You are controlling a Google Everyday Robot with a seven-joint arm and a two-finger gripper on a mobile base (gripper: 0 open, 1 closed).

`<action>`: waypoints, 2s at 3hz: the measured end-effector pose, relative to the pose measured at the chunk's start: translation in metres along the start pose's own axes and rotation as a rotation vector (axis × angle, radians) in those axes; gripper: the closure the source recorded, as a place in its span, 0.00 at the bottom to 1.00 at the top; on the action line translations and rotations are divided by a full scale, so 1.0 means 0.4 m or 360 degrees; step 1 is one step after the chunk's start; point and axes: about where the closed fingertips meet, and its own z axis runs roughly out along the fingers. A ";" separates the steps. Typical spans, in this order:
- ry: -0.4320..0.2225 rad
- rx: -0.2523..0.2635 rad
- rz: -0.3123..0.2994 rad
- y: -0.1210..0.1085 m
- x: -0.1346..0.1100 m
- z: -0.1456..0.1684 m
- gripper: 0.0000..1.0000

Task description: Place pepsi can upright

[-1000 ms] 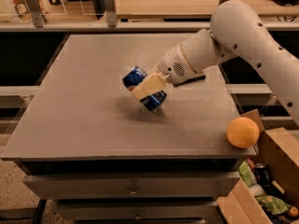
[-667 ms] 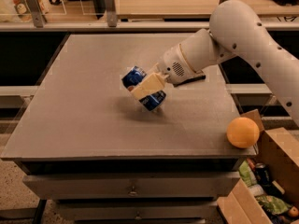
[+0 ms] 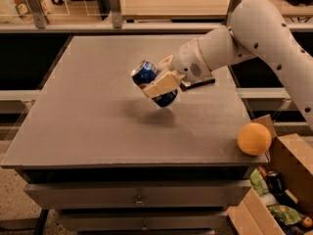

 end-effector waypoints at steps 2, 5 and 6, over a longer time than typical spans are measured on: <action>0.0120 0.0014 -0.0267 0.000 0.011 -0.043 1.00; 0.0357 0.0008 -0.0391 0.008 -0.038 -0.119 1.00; 0.0480 0.0000 -0.0378 0.005 -0.069 -0.147 1.00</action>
Offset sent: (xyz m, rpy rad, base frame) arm -0.0006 -0.0119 0.0115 0.0526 -0.1061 0.0693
